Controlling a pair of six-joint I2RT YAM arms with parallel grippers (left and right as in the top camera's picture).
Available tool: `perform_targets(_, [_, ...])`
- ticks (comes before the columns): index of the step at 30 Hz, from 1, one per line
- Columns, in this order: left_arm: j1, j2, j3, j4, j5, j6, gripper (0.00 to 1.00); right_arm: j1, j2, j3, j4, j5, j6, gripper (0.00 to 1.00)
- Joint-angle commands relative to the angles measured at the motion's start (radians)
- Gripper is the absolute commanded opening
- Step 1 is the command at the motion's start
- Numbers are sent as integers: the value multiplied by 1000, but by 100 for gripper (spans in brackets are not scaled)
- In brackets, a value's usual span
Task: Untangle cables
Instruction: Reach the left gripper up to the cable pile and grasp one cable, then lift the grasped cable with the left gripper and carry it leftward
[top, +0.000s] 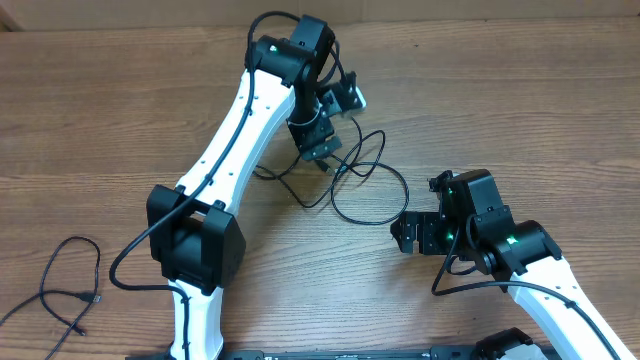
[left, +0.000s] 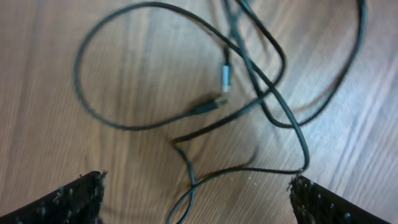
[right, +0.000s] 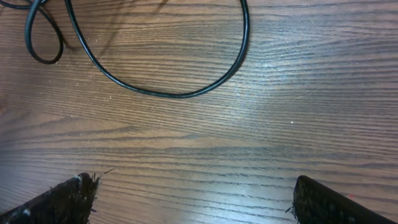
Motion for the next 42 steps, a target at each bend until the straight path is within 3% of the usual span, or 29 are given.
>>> perform_targets(1, [2, -5, -66, 2, 94, 176, 92, -2, -6, 8, 7, 13, -8, 100])
perform_targets(6, [0, -5, -146, 100, 131, 228, 83, -2, -6, 8, 8, 13, -8, 100])
perform_targets(13, [0, -5, -249, 243, 130, 225, 81, -2, -6, 8, 6, 2, -8, 100])
perform_targets(31, [0, -5, -372, 314, 250, 225, 71, -2, -6, 8, 6, 2, -8, 100])
perform_targets(33, [0, -5, -394, 322, 249, 225, 66, -2, -6, 8, 6, 2, -8, 100])
perform_targets(37, [0, -6, -402, 325, 249, 224, 39, -2, -6, 8, 6, -1, -8, 100])
perform_targets(41, [0, -6, -402, 316, 249, 224, 22, -2, -6, 8, 6, -17, -8, 100])
perform_targets(42, [0, -6, -401, 311, 249, 224, 13, -2, -6, 8, 6, -17, -8, 100])
